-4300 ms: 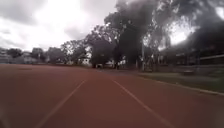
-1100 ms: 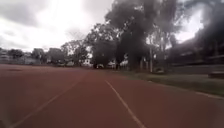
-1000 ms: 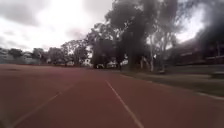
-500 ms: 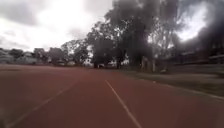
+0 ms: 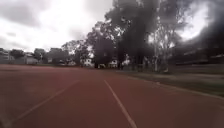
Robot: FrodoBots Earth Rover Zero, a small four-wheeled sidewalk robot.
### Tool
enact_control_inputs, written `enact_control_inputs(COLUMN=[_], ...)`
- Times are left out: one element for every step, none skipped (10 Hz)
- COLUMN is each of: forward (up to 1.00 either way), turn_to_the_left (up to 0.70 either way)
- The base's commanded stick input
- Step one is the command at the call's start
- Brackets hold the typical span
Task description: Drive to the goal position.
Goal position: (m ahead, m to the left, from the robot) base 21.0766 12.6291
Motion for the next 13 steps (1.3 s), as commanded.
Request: enact_control_inputs(forward=[0.7,0.7,0.7,0.7,0.7,0.7,0.7,0.7,0.7,0.7,0.7,0.7,0.7], turn_to_the_left=[0.0,0.0,0.0,0.0,0.0,0.0,0.0,0.0,0.0,0.0,0.0,0.0,0.0])
